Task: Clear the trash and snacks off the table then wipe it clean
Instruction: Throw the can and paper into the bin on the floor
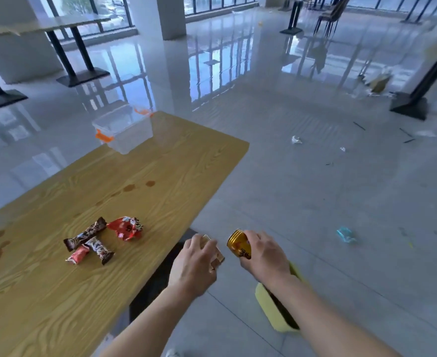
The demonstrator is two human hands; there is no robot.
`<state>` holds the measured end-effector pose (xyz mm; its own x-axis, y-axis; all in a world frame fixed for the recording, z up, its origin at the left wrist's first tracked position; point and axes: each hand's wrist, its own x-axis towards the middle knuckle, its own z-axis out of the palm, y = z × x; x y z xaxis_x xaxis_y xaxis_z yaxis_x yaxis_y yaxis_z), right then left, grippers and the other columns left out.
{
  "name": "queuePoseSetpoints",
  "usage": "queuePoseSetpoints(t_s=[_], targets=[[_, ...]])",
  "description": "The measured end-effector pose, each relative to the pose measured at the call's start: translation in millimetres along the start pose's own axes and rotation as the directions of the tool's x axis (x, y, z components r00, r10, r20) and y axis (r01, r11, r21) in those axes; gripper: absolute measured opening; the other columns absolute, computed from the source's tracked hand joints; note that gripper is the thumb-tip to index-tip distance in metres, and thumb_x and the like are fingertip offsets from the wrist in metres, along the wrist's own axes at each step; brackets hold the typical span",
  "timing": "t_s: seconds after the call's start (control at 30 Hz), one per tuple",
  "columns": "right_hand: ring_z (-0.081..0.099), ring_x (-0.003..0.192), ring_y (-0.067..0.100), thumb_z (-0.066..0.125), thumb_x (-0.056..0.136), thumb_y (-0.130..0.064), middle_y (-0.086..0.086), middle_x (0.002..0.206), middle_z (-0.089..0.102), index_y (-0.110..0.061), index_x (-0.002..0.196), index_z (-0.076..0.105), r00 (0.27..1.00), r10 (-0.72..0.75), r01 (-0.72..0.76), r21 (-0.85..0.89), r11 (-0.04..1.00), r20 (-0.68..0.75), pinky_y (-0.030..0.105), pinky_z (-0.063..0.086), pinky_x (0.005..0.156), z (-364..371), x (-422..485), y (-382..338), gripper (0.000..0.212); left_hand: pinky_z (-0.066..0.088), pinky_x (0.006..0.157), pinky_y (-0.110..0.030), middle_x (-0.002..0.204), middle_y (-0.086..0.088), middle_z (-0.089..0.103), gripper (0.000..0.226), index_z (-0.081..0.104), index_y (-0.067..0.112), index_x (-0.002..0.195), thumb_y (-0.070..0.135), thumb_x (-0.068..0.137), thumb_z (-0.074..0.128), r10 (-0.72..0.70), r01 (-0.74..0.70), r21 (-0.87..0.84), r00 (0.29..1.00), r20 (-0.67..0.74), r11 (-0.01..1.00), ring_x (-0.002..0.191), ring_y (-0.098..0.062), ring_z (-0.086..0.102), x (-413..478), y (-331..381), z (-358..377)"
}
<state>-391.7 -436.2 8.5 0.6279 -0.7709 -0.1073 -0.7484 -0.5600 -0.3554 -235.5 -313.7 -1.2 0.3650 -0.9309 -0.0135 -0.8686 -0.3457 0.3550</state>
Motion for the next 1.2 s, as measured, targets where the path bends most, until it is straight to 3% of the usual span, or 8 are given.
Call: queuePoseSetpoints(t_s=[0.2,0.33,0.47,0.67,0.93,1.2], targets=[[0.054,0.108,0.023,0.069,0.082,-0.043,0.003,0.119,0.056,-0.026,0.137,0.041,0.964,0.262,-0.264,0.049,0.963,0.042,0.033,0.047,0.087,19,-15,70,0.064,0.049,0.092,-0.033,0.136,0.001,0.039,0.07,0.036,0.035,0.14,0.038,0.078,0.069,0.132,-0.129,-0.033,0.979,0.153,0.991,0.12,-0.022,0.043,43,38,53],[0.056,0.109,0.024,0.068,0.08,-0.046,0.003,0.122,0.057,-0.026,0.136,0.044,0.889,0.452,-0.457,0.073,0.887,0.078,0.033,0.048,0.089,44,-21,113,0.064,0.048,0.088,-0.032,0.135,0.002,0.039,0.069,0.036,0.036,0.139,0.037,0.078,0.068,0.229,-0.212,-0.089,0.932,0.28,0.973,0.119,-0.021,0.042,73,51,105],[0.055,0.11,0.022,0.07,0.08,-0.046,0.002,0.123,0.056,-0.024,0.136,0.044,0.828,0.55,-0.559,0.073,0.826,0.112,0.035,0.05,0.088,76,-26,159,0.065,0.05,0.081,-0.033,0.132,0.002,0.039,0.067,0.039,0.034,0.137,0.032,0.076,0.066,0.311,-0.29,-0.113,0.869,0.386,0.95,0.112,-0.022,0.044,97,63,160],[0.056,0.106,0.022,0.072,0.08,-0.045,0.002,0.121,0.056,-0.025,0.134,0.045,0.771,0.614,-0.632,0.082,0.771,0.17,0.033,0.051,0.082,143,-10,239,0.063,0.044,0.076,-0.03,0.13,0.001,0.038,0.064,0.036,0.036,0.133,0.029,0.076,0.063,0.336,-0.334,-0.093,0.814,0.474,0.938,0.11,-0.022,0.045,131,82,254],[0.057,0.1,0.024,0.07,0.081,-0.044,0.003,0.114,0.054,-0.027,0.129,0.042,0.702,0.632,-0.679,0.038,0.733,0.328,0.033,0.049,0.076,262,15,349,0.058,0.05,0.086,-0.035,0.134,-0.001,0.04,0.072,0.036,0.032,0.14,0.034,0.076,0.068,0.296,-0.327,-0.052,0.763,0.574,0.944,0.115,-0.023,0.045,165,97,416],[0.057,0.103,0.023,0.07,0.084,-0.047,0.006,0.117,0.056,-0.025,0.128,0.042,0.679,0.621,-0.651,-0.071,0.756,0.392,0.031,0.052,0.082,351,36,421,0.057,0.044,0.082,-0.029,0.133,0.0,0.043,0.07,0.037,0.033,0.14,0.031,0.077,0.069,0.212,-0.308,0.043,0.741,0.637,0.95,0.113,-0.02,0.045,183,103,528]])
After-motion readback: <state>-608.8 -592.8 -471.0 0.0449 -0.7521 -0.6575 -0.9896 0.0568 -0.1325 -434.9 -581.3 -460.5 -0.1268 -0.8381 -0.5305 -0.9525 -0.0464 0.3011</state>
